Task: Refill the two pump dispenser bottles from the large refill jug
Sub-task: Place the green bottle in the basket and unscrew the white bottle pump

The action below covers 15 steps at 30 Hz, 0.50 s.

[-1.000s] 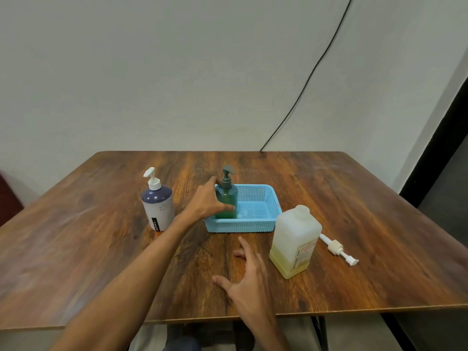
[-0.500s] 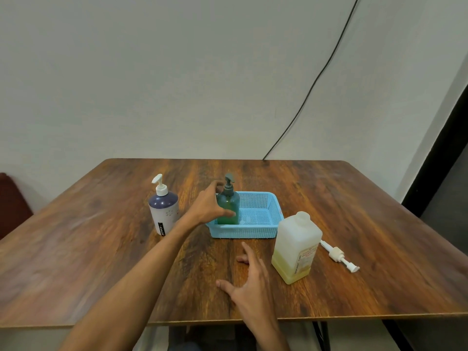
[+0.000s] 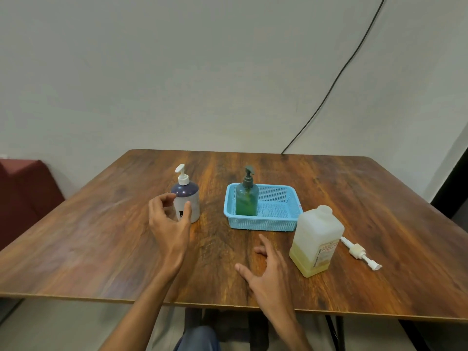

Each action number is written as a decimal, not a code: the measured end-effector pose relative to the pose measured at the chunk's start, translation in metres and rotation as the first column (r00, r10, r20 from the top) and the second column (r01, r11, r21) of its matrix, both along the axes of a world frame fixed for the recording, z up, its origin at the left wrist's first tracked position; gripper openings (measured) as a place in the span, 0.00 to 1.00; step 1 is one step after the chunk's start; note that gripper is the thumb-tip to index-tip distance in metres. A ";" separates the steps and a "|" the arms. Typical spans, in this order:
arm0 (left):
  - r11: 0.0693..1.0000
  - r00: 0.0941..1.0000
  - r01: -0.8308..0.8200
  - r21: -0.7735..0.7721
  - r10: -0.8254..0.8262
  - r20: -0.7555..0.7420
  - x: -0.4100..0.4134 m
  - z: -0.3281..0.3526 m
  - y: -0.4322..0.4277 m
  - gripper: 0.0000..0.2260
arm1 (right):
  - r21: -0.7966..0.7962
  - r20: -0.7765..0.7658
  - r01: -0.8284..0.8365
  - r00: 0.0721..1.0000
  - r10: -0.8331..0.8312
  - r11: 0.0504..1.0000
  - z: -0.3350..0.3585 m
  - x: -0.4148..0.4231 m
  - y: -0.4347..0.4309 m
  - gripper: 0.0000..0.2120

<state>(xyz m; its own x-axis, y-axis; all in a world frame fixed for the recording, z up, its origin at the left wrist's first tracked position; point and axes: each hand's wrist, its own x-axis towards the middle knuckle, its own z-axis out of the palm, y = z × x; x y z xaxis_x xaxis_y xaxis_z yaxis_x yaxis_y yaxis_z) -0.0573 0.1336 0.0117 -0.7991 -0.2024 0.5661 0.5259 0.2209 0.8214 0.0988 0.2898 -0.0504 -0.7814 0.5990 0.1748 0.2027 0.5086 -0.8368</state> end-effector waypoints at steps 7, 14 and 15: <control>0.979 0.963 0.152 -0.137 -0.116 0.242 -0.043 -0.017 0.003 0.45 | 0.016 -0.013 0.016 1.000 -0.015 1.000 -0.001 -0.002 -0.001 0.42; 0.934 0.914 0.315 -0.167 -0.252 0.318 -0.073 -0.014 0.003 0.41 | 0.020 -0.011 0.024 1.000 -0.024 1.000 -0.003 -0.002 0.000 0.40; 0.933 0.919 0.308 -0.186 -0.241 0.312 -0.074 -0.013 0.002 0.40 | 0.023 -0.011 0.024 1.000 -0.024 0.999 -0.002 -0.003 0.000 0.39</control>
